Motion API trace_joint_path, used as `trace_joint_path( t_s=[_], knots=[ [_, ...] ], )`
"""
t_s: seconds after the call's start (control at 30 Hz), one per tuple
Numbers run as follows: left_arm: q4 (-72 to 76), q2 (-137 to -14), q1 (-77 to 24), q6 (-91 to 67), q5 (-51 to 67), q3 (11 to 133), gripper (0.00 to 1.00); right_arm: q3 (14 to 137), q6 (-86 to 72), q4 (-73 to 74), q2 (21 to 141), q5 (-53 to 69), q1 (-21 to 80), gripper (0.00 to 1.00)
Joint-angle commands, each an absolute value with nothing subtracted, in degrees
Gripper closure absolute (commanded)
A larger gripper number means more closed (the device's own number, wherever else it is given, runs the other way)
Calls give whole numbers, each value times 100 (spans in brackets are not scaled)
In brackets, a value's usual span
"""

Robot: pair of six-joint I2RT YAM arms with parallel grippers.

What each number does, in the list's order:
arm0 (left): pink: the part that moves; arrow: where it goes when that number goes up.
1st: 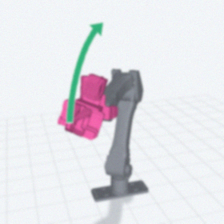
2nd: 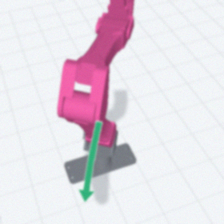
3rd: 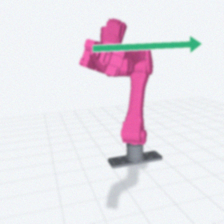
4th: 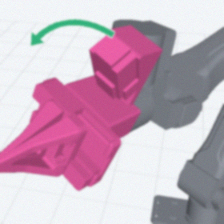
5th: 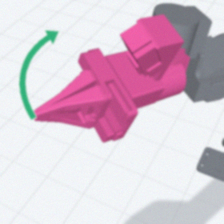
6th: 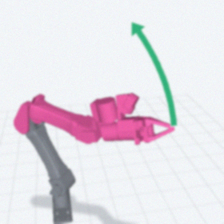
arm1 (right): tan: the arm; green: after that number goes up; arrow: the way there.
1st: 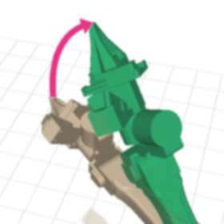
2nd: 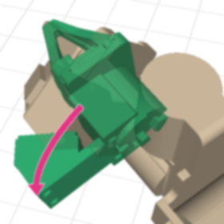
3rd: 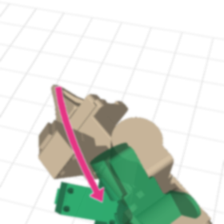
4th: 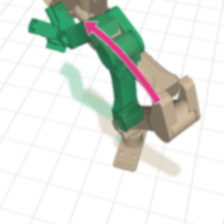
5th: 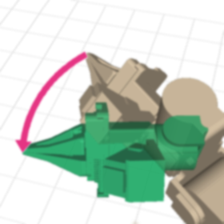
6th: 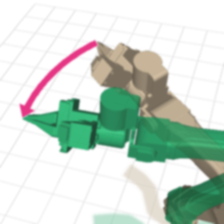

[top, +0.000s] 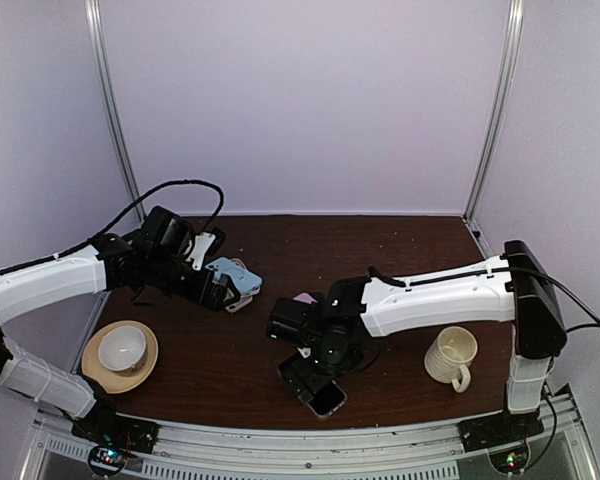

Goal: Put the phone into the phone case
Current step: Pick up the phone with the phone case at the center of the board.

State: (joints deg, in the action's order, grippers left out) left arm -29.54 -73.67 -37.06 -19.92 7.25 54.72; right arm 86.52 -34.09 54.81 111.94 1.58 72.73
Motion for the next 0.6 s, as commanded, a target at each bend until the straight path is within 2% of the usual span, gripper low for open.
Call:
trace_joint_path(
  t_s=[0.0,0.23,0.57],
  knots=[
    [-2688,-7289,-3691,-1892,763,5432,4,8549,-3563,5506,11398,433,7199,1],
    [-2710,-7331,-3687,-1881,789,5449,3,8290,-3592,5186,11517,871,7198,1],
    [-2704,-7376,-3691,-1881,808,5449,3,8225,-3606,5423,11812,507,7204,1]
  ],
)
